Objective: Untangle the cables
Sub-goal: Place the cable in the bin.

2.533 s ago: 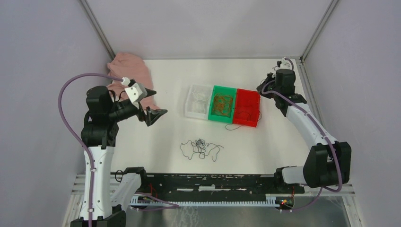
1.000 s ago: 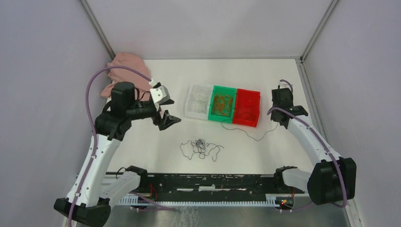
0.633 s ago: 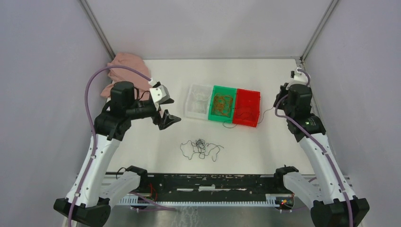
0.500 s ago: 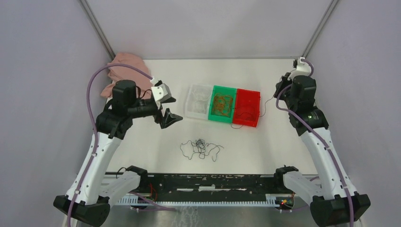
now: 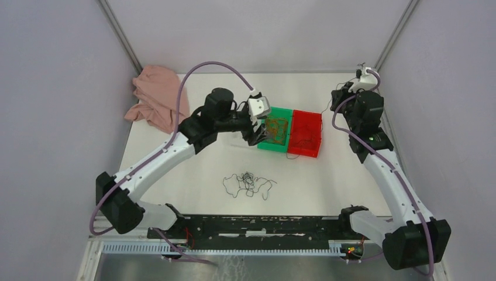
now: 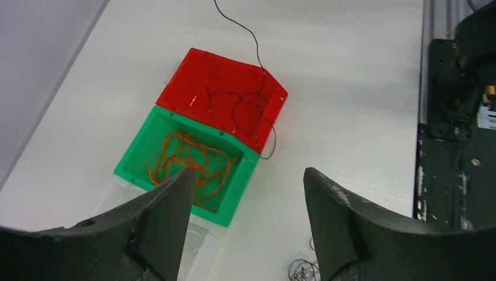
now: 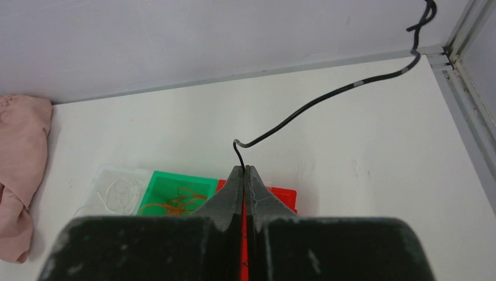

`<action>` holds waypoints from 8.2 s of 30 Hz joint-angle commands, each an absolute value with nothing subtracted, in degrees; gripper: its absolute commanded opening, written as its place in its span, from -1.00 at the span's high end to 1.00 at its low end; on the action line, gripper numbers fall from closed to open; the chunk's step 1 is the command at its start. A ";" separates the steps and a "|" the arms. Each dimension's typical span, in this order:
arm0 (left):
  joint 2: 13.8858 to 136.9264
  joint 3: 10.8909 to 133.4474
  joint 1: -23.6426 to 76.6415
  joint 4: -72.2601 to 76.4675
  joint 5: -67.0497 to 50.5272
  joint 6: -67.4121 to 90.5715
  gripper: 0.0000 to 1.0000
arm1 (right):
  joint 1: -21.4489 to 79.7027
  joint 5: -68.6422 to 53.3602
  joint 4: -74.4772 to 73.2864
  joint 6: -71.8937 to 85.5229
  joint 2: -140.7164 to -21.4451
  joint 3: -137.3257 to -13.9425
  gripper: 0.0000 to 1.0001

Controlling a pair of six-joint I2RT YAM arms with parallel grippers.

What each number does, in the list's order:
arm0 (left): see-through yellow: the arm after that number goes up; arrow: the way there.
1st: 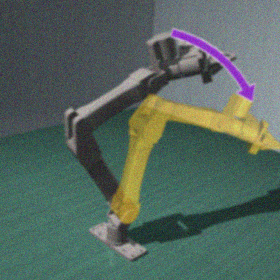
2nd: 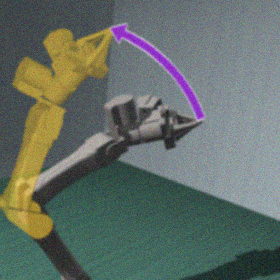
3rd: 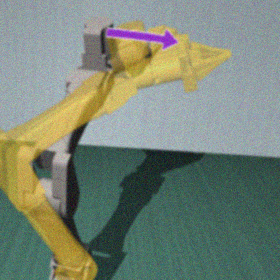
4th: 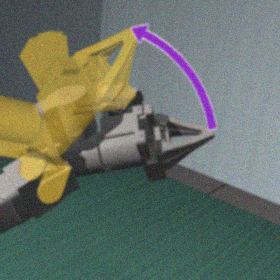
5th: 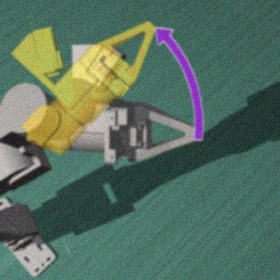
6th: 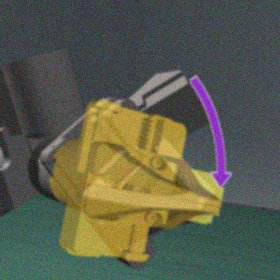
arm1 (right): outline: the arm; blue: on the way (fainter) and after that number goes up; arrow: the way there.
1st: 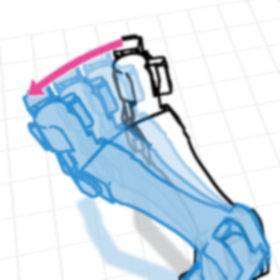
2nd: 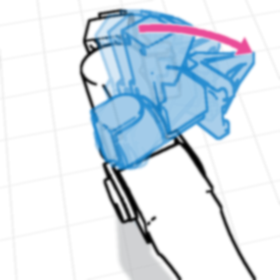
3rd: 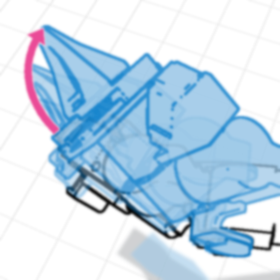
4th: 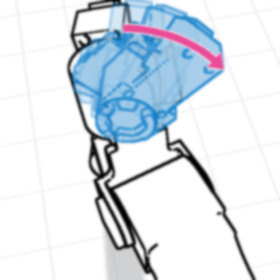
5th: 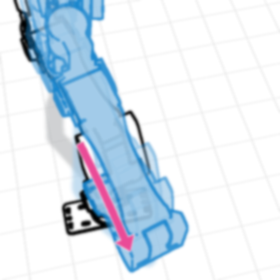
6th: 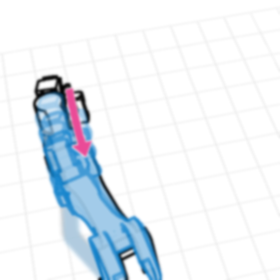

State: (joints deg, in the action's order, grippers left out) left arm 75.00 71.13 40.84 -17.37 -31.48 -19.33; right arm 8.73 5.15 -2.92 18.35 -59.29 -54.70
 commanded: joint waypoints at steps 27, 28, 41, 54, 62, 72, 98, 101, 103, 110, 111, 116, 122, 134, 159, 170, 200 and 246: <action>124.62 107.83 45.66 -6.56 -29.79 -25.86 -0.70 | 7.43 -1.22 16.84 8.00 -78.60 -66.72 1.00; 125.54 108.53 45.69 -6.14 -29.56 -25.78 -0.68 | 7.39 -1.23 16.79 7.66 -78.58 -66.64 1.00; 137.30 118.30 44.52 -4.42 -27.72 -23.03 -0.41 | 4.80 -5.48 17.07 10.77 -70.17 -59.32 1.00; 137.96 118.69 43.23 -3.41 -31.19 -20.90 -0.40 | 4.65 -12.48 4.88 25.31 -63.28 -46.36 1.00; 133.62 111.32 42.71 -0.02 -31.35 -22.26 -0.41 | 4.69 -13.67 0.25 25.93 -66.60 -43.27 1.00; 132.65 113.69 41.79 -0.35 -29.11 -19.05 -0.40 | 5.28 -17.07 -0.87 24.11 -71.72 -43.85 1.00; 103.89 92.14 33.93 -47.75 -44.74 -56.84 -0.55 | 16.15 2.34 -25.64 15.31 -103.71 -70.64 1.00; 102.91 89.29 36.38 -51.85 -41.78 -66.25 -0.50 | 16.62 1.78 -26.63 16.59 -105.91 -72.02 1.00; 102.18 88.34 37.78 -52.51 -40.14 -69.69 -0.50 | 16.93 2.06 -26.97 17.25 -106.79 -72.36 1.00; 98.58 81.46 48.86 -42.31 -33.04 -64.89 -0.47 | 17.04 3.12 -26.12 17.93 -108.46 -72.28 1.00; 97.54 78.74 49.85 -39.46 -32.59 -64.71 -0.47 | 16.99 3.24 -26.04 17.89 -108.60 -72.22 1.00; 94.07 67.61 54.83 -23.24 -22.97 -62.95 -0.45 | 17.08 3.16 -25.10 18.40 -108.89 -71.37 1.00; 97.09 65.89 58.36 -8.81 -8.50 -51.49 -0.39 | 17.03 2.09 -22.28 20.16 -108.15 -69.30 1.00; 104.65 71.33 58.31 -8.03 -12.90 -42.10 -0.21 | 16.94 1.26 -19.95 20.87 -106.35 -66.96 1.00; 100.18 69.19 56.65 3.57 -9.14 -53.32 0.94 | 14.27 -8.44 -26.58 20.93 -98.09 -68.43 0.49; 101.10 67.94 55.60 2.92 -12.54 -70.18 0.94 | 10.03 -9.91 -35.34 19.97 -90.54 -71.76 0.20; 124.63 99.78 52.59 -15.46 -28.54 -88.12 0.94 | 1.76 -11.36 -15.15 28.90 -102.47 -78.09 0.25; 110.71 115.51 45.82 -48.88 -22.79 -61.99 -0.99 | -1.05 14.02 -32.63 28.34 -123.51 -102.58 0.07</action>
